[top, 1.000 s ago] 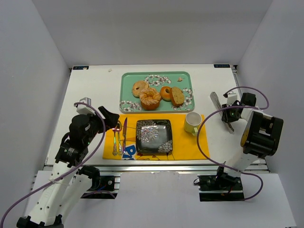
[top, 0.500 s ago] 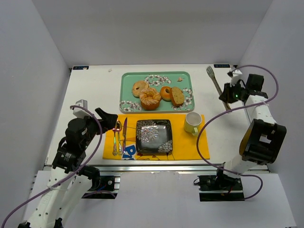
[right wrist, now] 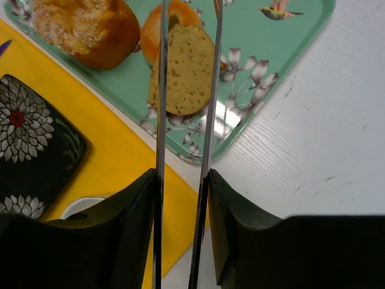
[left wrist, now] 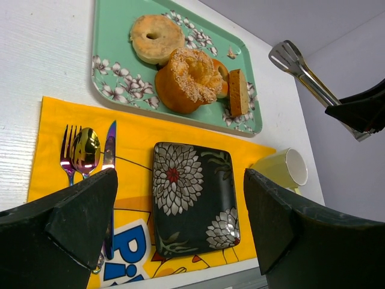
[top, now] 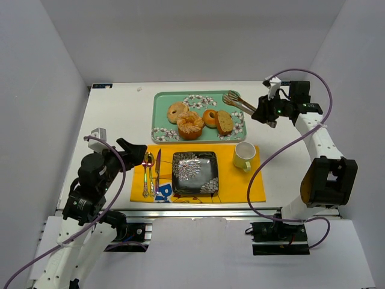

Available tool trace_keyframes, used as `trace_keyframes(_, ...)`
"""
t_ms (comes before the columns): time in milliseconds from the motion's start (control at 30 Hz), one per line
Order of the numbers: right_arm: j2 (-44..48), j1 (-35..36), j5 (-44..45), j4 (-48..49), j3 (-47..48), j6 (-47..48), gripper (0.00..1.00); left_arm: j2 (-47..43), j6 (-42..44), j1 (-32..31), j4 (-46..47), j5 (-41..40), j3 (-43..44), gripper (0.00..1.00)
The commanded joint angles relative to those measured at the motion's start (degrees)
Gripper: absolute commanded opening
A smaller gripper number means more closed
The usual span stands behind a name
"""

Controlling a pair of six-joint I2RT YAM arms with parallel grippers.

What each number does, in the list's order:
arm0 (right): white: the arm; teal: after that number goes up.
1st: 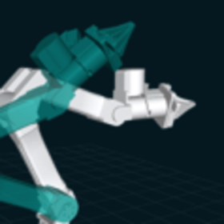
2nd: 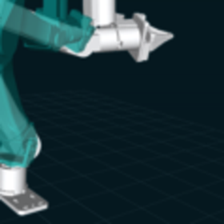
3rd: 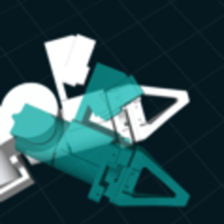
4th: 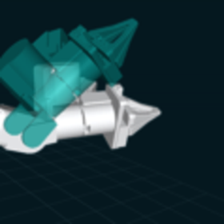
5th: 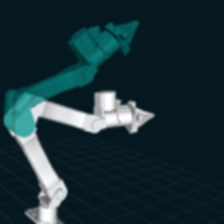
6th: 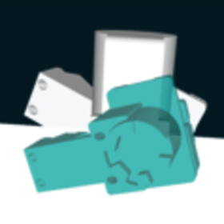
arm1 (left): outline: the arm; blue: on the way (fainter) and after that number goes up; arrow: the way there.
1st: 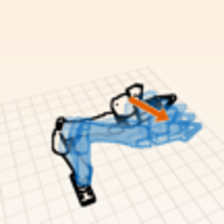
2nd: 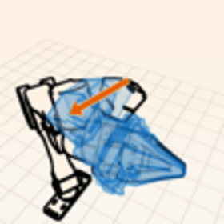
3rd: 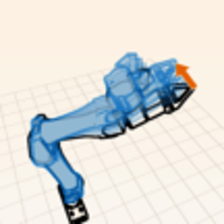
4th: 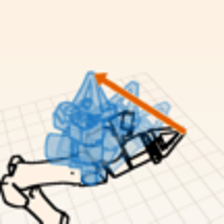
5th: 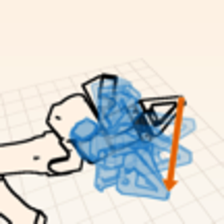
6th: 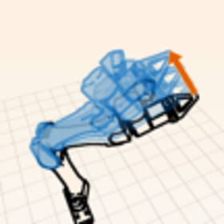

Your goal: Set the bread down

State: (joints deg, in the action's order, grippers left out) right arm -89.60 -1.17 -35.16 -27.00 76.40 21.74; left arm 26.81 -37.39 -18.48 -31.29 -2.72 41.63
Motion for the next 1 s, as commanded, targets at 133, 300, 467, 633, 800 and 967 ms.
trace_keyframes(133,2.0,8.5,6.0,-2.3,4.5,-3.5,0.44,-1.9,-0.8,0.2,-1.7,-1.4,1.3,0.94)
trace_keyframes(300,3.9,13.3,17.0,-1.3,1.9,-11.1,0.45,-3.0,-0.9,0.3,-2.2,-1.7,1.0,0.94)
trace_keyframes(467,6.3,16.0,24.3,0.1,-1.4,-13.4,0.44,-4.7,-1.5,0.3,-2.5,-2.0,0.0,0.94)
trace_keyframes(633,6.8,17.8,26.0,-0.8,-2.7,-13.9,0.44,-5.5,-1.6,0.2,-3.0,-2.1,-0.4,0.94)
trace_keyframes(800,6.3,18.7,25.9,-0.9,-3.9,-14.9,0.44,-5.8,-1.6,0.3,-3.0,-2.4,-0.5,0.94)
trace_keyframes(967,5.1,18.7,27.2,0.0,-4.4,-16.0,0.44,-6.6,-1.9,0.3,-3.6,-2.5,-0.7,0.94)
